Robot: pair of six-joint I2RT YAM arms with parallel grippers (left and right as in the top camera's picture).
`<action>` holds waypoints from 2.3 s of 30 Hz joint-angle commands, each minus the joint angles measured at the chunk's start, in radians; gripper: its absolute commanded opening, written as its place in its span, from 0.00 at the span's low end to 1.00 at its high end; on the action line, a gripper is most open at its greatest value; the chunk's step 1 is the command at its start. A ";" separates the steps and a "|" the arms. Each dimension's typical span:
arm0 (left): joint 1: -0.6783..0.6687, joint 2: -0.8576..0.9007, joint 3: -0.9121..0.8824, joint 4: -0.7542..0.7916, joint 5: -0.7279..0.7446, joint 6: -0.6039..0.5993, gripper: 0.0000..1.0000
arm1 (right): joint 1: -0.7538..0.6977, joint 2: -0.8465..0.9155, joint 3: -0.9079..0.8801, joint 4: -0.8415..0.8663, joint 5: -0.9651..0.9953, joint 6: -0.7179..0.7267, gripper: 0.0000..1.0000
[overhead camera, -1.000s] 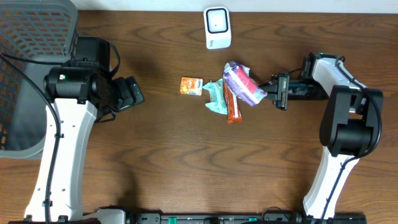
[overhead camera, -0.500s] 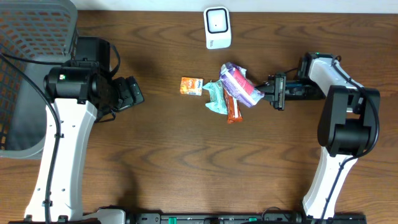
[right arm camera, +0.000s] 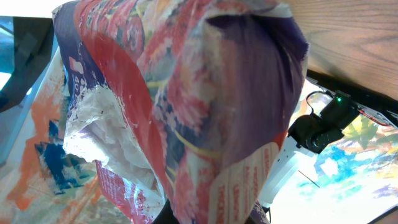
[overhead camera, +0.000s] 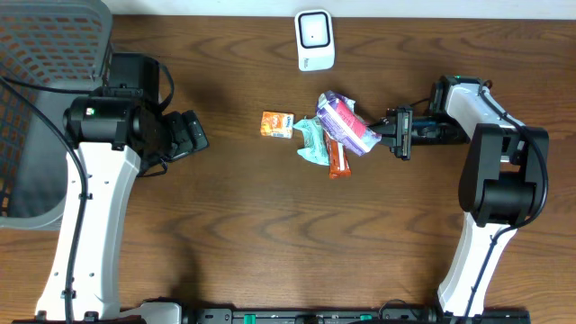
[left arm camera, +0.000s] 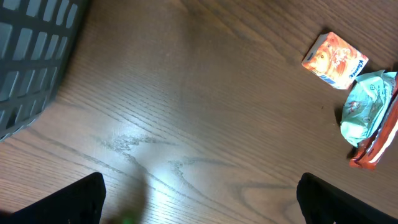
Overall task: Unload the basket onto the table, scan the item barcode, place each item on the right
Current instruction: 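Carry the purple pack to the scanner, barcode facing it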
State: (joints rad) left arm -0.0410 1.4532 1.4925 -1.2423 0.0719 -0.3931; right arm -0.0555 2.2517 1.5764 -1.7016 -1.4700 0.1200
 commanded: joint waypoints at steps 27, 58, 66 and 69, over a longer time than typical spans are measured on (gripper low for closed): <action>0.002 0.006 -0.003 -0.003 -0.010 -0.009 0.98 | 0.077 0.015 0.093 0.140 -0.038 -0.222 0.01; 0.002 0.006 -0.003 -0.003 -0.010 -0.009 0.98 | 0.147 0.015 0.367 0.536 0.727 0.158 0.01; 0.002 0.006 -0.003 -0.003 -0.010 -0.009 0.98 | 0.141 0.015 0.367 0.544 0.603 0.123 0.01; 0.002 0.006 -0.003 -0.003 -0.010 -0.009 0.98 | 0.146 0.015 0.367 0.538 0.595 0.045 0.01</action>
State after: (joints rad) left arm -0.0410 1.4532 1.4925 -1.2423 0.0719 -0.3931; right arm 0.0902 2.2604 1.9198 -1.1591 -0.8040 0.2401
